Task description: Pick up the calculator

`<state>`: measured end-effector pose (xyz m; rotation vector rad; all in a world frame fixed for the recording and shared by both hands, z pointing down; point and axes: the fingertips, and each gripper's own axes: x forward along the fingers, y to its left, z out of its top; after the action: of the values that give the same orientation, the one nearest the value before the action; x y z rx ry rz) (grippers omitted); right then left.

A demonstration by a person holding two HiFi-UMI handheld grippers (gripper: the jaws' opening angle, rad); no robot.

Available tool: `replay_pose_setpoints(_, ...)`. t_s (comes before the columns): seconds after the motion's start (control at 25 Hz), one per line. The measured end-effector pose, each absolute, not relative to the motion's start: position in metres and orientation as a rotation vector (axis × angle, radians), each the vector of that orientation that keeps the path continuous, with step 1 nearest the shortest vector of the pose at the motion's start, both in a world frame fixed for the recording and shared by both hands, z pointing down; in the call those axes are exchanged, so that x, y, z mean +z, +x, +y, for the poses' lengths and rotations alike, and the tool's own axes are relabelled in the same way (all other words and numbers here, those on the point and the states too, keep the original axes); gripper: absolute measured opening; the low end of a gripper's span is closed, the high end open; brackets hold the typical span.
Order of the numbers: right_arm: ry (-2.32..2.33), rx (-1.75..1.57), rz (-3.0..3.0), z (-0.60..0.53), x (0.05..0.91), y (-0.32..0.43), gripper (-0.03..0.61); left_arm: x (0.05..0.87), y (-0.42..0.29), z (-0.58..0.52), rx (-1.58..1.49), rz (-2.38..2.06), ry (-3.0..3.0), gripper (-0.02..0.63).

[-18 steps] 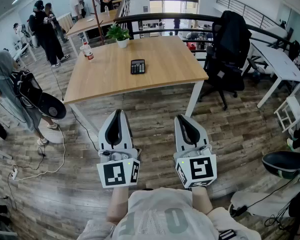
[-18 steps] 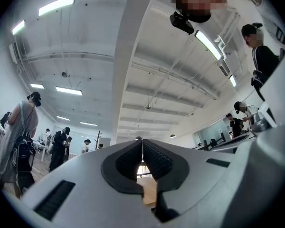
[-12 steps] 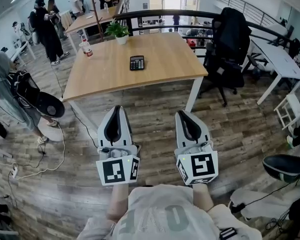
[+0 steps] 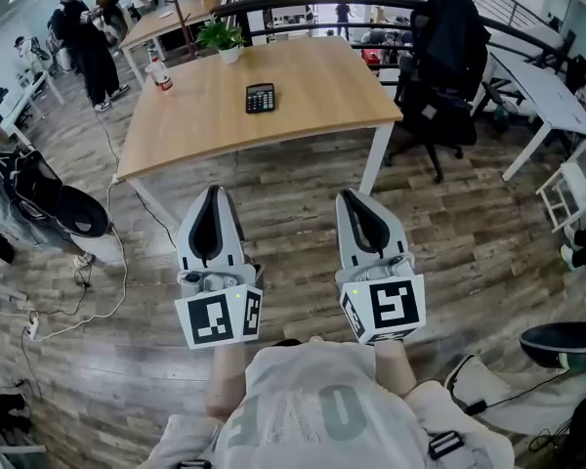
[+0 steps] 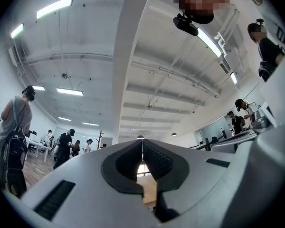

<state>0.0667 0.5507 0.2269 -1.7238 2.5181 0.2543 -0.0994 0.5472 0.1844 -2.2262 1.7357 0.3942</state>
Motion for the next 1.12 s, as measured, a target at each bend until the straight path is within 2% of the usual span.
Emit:
replay_pose_setpoints(0.24, -1.722, 0.198, 2.512, 0.543, 0.239, 0.078, 0.025, 0.191, -0.089, 0.548, 0.352, 1.726, -2.226, 0.009)
replay_pose_setpoints(0.6, -1.680, 0.095, 2.555, 0.532, 0.255, 0.069, 0.025, 0.210, -0.112, 0.539, 0.324, 1.828, -2.205, 0.009)
replay_pose_setpoints(1.12, -1.753, 0.137, 2.580, 0.444, 0.265, 0.069, 0.025, 0.224, -0.112, 0.428, 0.351, 1.801, -2.271, 0.009)
